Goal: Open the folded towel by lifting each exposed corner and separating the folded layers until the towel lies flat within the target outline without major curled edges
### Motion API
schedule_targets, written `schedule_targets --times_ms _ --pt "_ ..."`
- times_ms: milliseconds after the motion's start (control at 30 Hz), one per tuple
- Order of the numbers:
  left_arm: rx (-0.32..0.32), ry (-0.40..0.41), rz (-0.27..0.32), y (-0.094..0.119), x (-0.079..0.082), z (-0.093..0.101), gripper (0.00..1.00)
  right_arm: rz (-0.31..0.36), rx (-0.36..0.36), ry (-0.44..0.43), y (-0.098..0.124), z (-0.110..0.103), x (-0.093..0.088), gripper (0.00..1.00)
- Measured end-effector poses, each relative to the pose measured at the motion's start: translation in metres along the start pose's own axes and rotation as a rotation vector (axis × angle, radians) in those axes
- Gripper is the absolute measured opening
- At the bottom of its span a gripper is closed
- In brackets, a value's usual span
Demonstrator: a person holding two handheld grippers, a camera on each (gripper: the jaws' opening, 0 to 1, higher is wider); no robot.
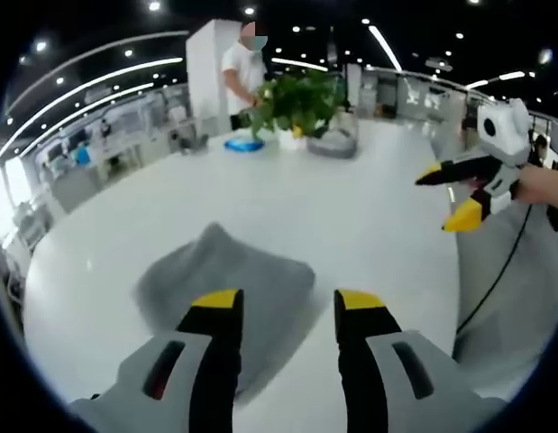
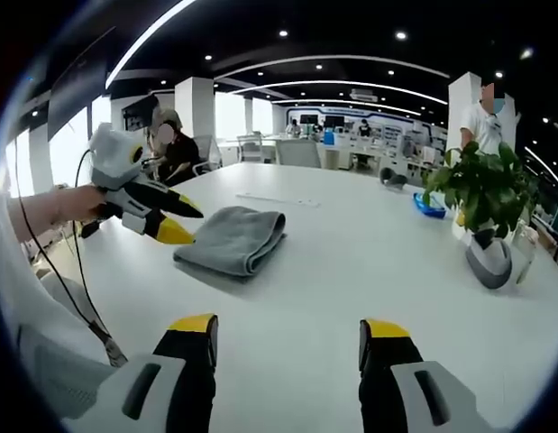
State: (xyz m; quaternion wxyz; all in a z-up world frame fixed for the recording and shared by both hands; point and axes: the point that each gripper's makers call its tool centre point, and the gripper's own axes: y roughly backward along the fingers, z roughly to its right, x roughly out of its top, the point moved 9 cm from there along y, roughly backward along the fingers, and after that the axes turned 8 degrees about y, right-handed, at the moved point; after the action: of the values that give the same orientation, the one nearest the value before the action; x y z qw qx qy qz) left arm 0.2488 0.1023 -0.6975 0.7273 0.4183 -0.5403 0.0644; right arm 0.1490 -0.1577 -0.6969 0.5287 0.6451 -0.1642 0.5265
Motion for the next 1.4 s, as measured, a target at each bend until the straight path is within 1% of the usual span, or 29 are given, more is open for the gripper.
schedule_targets --times_ms 167,300,467,533,567,867,967,1033,1233,1300,1400 --pt "-0.021 -0.022 -0.031 -0.013 -0.001 0.003 0.34 -0.014 0.001 0.006 -0.001 -0.001 -0.001 0.63" --pt "-0.045 -0.018 -0.059 -0.022 -0.004 0.003 0.33 -0.021 -0.007 0.005 0.001 0.000 -0.001 0.63" --pt "-0.047 -0.039 -0.091 -0.036 -0.007 0.000 0.30 -0.025 -0.023 -0.012 0.008 -0.001 -0.007 0.62" --pt "-0.046 -0.045 -0.096 -0.039 -0.007 0.000 0.27 -0.032 -0.029 -0.016 0.009 -0.002 -0.011 0.62" --pt "-0.051 -0.055 -0.109 -0.043 -0.008 0.000 0.26 -0.035 -0.032 -0.019 0.010 -0.002 -0.012 0.62" --pt "-0.080 -0.096 -0.143 -0.064 -0.010 0.005 0.22 -0.049 -0.046 -0.036 0.012 -0.003 -0.018 0.61" --pt "-0.067 -0.134 -0.158 -0.072 -0.010 0.008 0.21 -0.056 -0.045 -0.028 0.012 -0.005 -0.018 0.61" --pt "-0.046 -0.162 -0.167 -0.075 -0.010 0.008 0.20 -0.056 -0.044 -0.027 0.011 -0.005 -0.019 0.61" --pt "-0.045 -0.207 -0.203 -0.081 -0.015 0.007 0.16 -0.062 -0.043 -0.034 0.011 -0.005 -0.022 0.61" --pt "-0.045 -0.213 -0.210 -0.083 -0.015 0.007 0.12 -0.064 -0.044 -0.032 0.011 -0.004 -0.024 0.59" --pt "-0.043 -0.196 -0.214 -0.085 -0.013 0.004 0.08 -0.062 -0.050 -0.041 0.012 -0.004 -0.025 0.58"
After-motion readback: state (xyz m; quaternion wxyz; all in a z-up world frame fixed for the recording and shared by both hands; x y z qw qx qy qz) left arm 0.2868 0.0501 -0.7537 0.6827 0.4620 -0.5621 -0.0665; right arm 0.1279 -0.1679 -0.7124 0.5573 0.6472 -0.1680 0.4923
